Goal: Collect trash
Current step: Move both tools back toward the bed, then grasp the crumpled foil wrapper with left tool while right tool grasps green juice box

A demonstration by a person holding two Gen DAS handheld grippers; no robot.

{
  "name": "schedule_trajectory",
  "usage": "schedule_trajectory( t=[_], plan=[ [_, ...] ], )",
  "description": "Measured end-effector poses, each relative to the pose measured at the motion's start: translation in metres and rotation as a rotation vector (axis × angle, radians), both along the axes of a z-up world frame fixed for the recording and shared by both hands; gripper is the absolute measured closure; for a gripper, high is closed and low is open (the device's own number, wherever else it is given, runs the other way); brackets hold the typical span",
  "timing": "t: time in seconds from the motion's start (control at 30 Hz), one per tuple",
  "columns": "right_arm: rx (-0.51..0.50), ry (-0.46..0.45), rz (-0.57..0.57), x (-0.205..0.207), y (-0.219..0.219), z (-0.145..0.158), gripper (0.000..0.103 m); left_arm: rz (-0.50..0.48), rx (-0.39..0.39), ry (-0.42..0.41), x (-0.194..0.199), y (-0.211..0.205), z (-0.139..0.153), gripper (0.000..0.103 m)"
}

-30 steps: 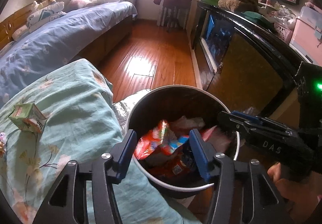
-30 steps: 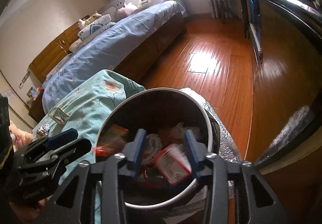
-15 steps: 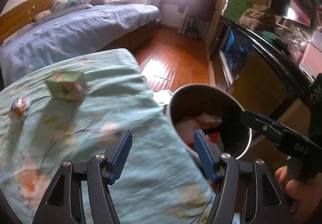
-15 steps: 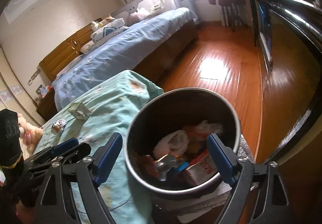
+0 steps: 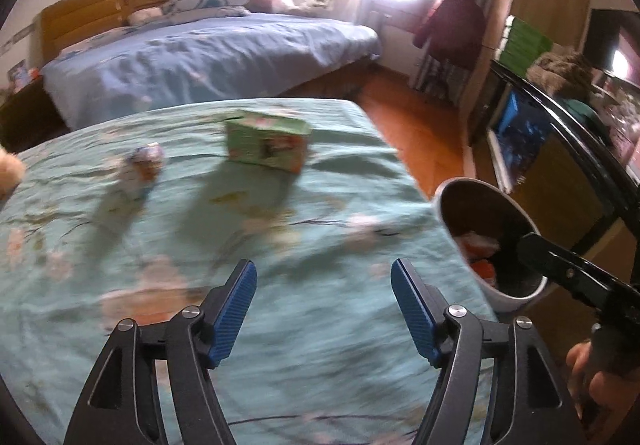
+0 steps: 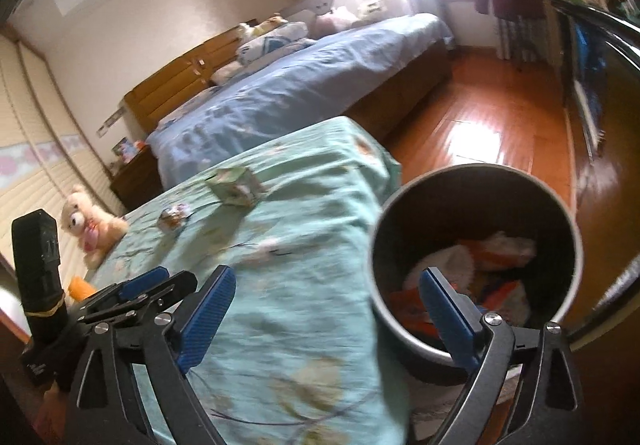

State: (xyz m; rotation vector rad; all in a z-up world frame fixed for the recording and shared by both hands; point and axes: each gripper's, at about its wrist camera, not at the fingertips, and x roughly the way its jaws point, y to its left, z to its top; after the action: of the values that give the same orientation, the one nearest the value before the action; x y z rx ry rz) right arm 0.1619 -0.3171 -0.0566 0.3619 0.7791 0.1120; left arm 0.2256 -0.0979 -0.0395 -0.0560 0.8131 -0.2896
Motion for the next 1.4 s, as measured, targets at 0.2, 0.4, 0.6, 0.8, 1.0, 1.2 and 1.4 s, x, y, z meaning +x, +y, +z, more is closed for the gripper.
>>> schedule_trajectory(
  t=[0.2,0.4,0.6,0.8,1.0,1.2,1.4],
  plan=[
    [0.004,0.000,0.076,0.013,0.029,-0.005,0.007,0.088,0.001,0.004,-0.003,0.038,0.001,0.033],
    [-0.037,-0.025,0.154,0.026,0.062,-0.010,0.007,0.144,-0.001,0.016,-0.003,0.064,-0.002,0.033],
    [-0.069,-0.018,0.207,0.042,0.083,-0.019,0.007,0.183,-0.001,0.032,0.003,0.084,-0.009,0.032],
    [-0.075,0.014,0.236,0.059,0.096,-0.029,0.007,0.213,-0.010,0.049,0.013,0.097,-0.016,0.032],
    [-0.080,0.008,0.250,0.076,0.102,-0.030,0.007,0.236,-0.008,0.047,0.031,0.106,-0.020,0.032],
    [-0.094,0.022,0.273,0.096,0.107,-0.034,0.007,0.246,-0.003,0.065,0.052,0.111,-0.028,0.032],
    [-0.089,0.042,0.287,0.113,0.110,-0.040,0.007,0.247,0.022,0.063,0.073,0.111,-0.031,0.032]
  ],
)
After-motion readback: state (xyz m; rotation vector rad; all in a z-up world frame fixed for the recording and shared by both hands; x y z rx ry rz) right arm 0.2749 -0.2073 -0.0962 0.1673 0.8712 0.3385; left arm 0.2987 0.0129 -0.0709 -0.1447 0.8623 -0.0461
